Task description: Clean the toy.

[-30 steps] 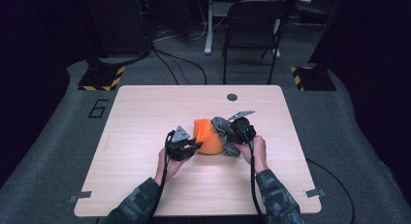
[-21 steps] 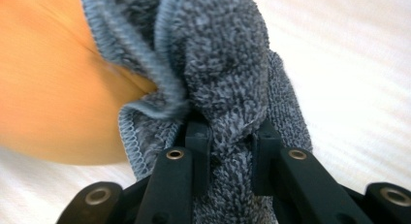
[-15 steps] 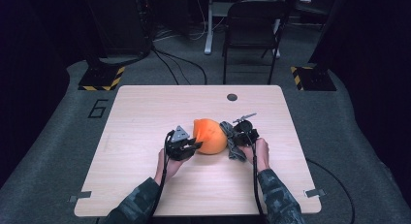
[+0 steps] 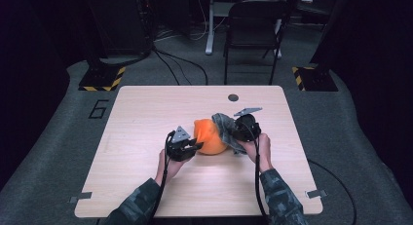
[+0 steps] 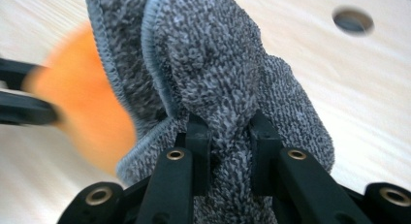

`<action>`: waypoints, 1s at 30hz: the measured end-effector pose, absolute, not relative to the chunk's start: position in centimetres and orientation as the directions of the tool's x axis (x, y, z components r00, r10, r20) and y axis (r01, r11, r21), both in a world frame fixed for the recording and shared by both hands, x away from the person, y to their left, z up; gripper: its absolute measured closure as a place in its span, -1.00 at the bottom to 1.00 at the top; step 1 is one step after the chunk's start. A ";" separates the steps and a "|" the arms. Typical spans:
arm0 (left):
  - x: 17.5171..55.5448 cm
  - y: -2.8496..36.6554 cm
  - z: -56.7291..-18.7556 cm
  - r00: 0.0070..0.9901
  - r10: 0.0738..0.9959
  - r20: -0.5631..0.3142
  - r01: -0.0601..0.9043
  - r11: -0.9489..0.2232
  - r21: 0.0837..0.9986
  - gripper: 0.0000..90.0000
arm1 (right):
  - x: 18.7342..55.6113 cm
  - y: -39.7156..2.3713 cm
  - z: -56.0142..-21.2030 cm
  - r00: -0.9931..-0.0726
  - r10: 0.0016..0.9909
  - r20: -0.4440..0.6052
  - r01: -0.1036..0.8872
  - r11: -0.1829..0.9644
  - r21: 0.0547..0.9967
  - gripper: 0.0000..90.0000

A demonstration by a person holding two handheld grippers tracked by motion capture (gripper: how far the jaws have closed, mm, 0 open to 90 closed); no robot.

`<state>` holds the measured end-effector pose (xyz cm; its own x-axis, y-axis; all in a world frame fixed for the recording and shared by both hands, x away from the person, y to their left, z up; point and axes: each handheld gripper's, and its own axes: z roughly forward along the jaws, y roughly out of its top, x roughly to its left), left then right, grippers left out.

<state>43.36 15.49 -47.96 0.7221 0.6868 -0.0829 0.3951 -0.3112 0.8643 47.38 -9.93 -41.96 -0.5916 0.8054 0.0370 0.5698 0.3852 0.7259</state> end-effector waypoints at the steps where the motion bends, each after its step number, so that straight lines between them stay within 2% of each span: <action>1: 43.4 15.5 -48.0 0.721 0.688 -0.082 0.394 -0.309 0.866 0.62 | 47.0 -9.5 -41.5 -0.598 0.801 0.043 0.565 0.382 0.731 0.67; 6: 43.3 15.3 -47.9 0.724 0.686 -0.077 0.389 -0.313 0.866 0.62 | 45.6 -7.6 -40.0 -0.660 0.751 0.022 0.485 0.404 0.776 0.67; 10: 43.3 15.4 -48.0 0.725 0.685 -0.075 0.390 -0.318 0.864 0.62 | 45.7 -6.4 -41.1 -0.664 0.747 -0.020 0.485 0.451 0.749 0.66; 27: 43.5 15.6 -48.2 0.720 0.689 -0.078 0.397 -0.318 0.861 0.61 | 47.5 -9.1 -43.5 -0.608 0.794 -0.022 0.582 0.465 0.667 0.66; 30: 43.5 15.5 -48.2 0.720 0.689 -0.077 0.397 -0.318 0.861 0.61 | 48.1 -10.0 -44.7 -0.583 0.812 0.021 0.625 0.433 0.650 0.66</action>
